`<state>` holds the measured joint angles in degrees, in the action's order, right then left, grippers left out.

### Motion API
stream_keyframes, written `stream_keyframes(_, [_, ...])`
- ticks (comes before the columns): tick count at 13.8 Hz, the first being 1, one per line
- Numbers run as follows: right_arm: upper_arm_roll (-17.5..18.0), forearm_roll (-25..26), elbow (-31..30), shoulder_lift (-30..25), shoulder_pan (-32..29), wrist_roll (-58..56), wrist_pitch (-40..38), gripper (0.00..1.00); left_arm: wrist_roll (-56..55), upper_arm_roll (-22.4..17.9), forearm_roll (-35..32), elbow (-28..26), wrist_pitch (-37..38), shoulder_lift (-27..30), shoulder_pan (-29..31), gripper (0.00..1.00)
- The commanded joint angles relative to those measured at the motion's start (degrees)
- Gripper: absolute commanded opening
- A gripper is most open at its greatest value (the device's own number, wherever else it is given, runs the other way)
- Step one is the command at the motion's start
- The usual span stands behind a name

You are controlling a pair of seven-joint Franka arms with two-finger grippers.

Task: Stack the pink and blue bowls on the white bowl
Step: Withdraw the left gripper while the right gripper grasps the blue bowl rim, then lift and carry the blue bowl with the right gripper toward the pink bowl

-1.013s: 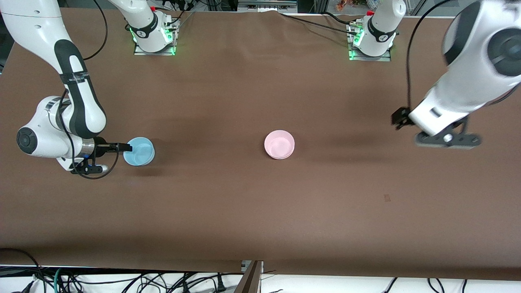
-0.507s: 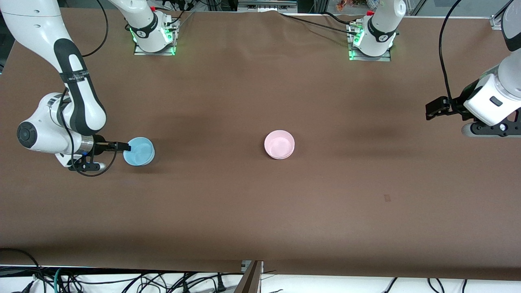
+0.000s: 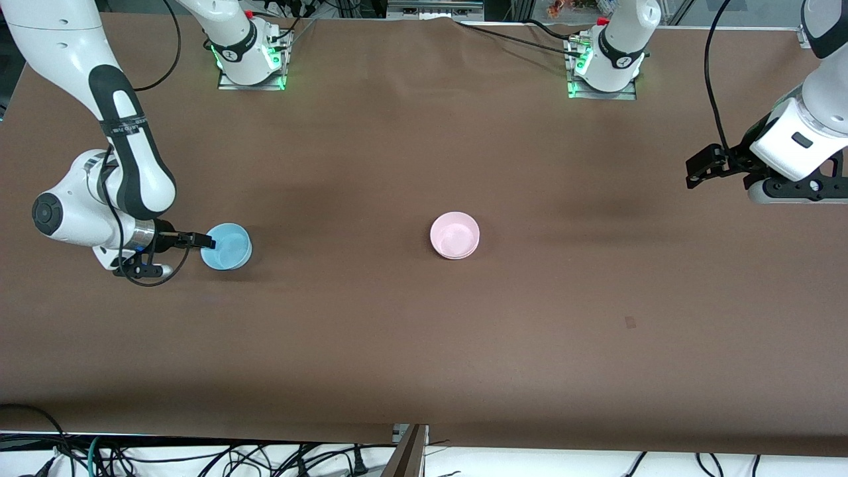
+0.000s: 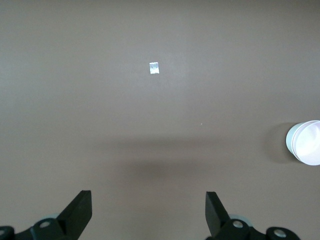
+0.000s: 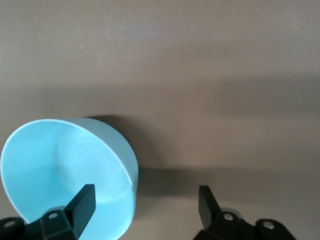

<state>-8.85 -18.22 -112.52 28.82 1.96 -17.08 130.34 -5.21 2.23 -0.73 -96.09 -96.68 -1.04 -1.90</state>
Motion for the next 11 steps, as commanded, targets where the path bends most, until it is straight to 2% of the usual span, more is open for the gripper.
stream_keyframes(1, [0.15, -1.90, -2.00, -1.48, 0.50, -1.64, 1.06, 0.64, 0.91, -0.73, 1.08, -7.80, -3.96, 5.61, 0.74, 1.00])
stream_keyframes(4, [0.24, -2.17, -2.00, -1.48, 1.03, -1.90, 0.80, 0.35, 6.76, -0.73, 0.65, -7.28, -3.96, 5.43, 1.90, 1.00])
stream_keyframes(7, [0.24, -2.17, -2.00, -1.48, 1.38, -2.43, 0.36, 0.05, 7.24, -1.08, 1.34, -1.40, -0.89, 1.84, 1.89, 1.00])
stream_keyframes(8, [0.24, -2.25, -1.74, -1.48, 1.47, -2.43, -0.08, 0.01, 7.24, -1.17, 1.52, -1.04, -0.88, 1.66, 1.98, 1.00])
stream_keyframes(11, [0.24, -5.76, -1.04, -1.66, 1.56, -2.51, -1.48, 0.00, 6.89, -1.00, 0.64, 0.37, -0.01, 1.66, 1.37, 1.00])
